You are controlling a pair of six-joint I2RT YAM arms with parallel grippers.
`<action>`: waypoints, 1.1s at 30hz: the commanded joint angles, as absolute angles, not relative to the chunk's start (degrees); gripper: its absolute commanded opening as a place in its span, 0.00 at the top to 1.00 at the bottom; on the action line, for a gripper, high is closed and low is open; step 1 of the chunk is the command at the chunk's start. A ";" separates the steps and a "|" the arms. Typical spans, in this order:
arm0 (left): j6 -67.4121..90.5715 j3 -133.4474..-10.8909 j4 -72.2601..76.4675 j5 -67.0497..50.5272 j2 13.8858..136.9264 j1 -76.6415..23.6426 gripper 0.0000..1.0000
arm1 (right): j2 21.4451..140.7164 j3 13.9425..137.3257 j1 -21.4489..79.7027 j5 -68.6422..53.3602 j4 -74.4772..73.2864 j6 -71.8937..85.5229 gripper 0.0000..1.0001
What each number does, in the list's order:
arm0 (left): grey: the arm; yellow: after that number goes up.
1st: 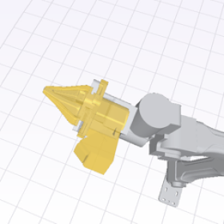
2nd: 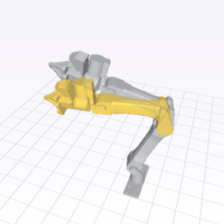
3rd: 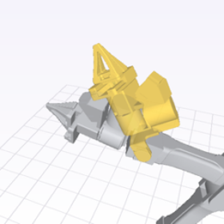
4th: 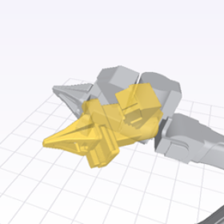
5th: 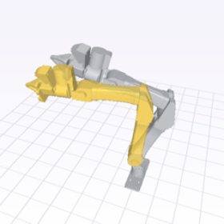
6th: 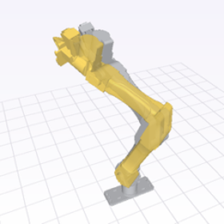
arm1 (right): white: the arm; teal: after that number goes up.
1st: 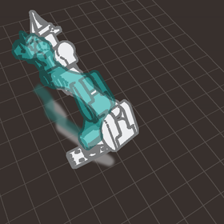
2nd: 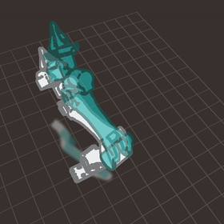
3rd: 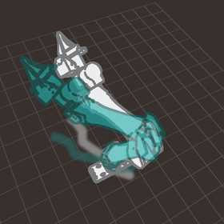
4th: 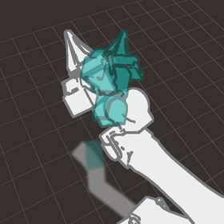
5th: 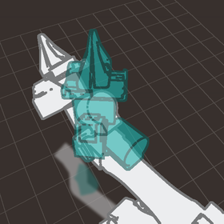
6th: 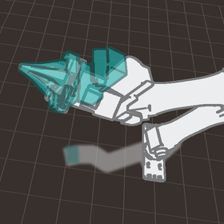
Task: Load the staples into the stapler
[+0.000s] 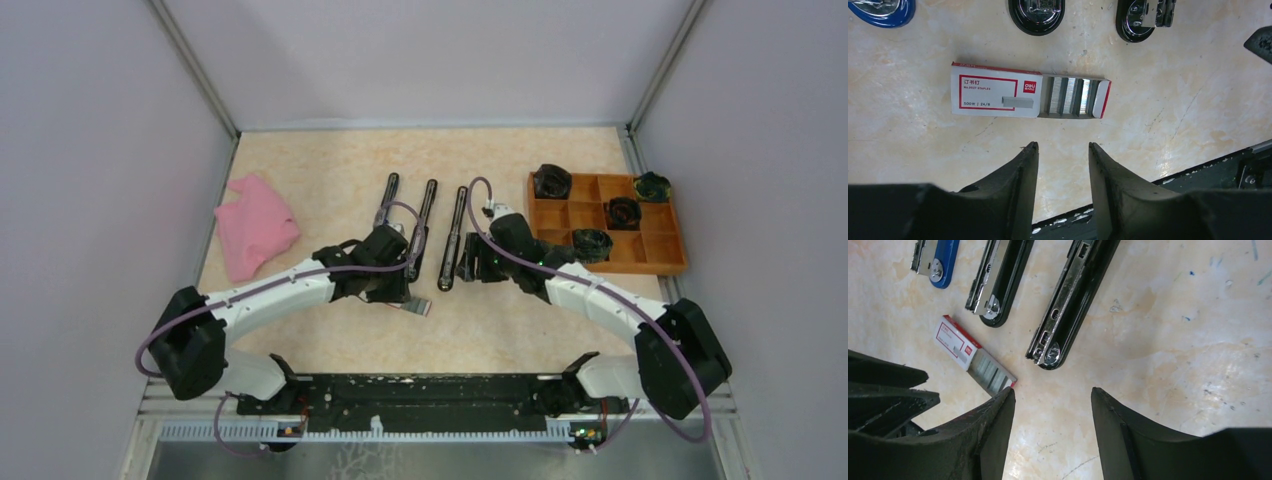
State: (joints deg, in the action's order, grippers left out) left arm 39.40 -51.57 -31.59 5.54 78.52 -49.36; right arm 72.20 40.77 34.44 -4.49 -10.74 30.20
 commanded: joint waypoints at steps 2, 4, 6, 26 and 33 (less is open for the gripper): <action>39.73 -52.01 -28.72 3.56 81.66 -49.78 0.57 | 69.79 37.20 34.73 -9.24 -1.85 31.05 0.43; 39.64 -52.79 -28.74 3.49 83.09 -49.92 0.61 | 69.70 35.78 34.72 -9.27 -0.44 30.82 0.43; 39.47 -53.58 -28.74 3.52 84.45 -50.19 0.65 | 69.79 35.25 34.72 -9.23 -0.06 30.58 0.43; 37.68 -60.39 -33.33 9.45 94.19 -51.16 0.85 | 71.54 35.01 34.72 -9.30 0.06 28.32 0.43; 37.45 -61.39 -34.09 10.31 95.93 -51.16 0.86 | 71.81 35.11 34.72 -9.66 -0.13 28.06 0.43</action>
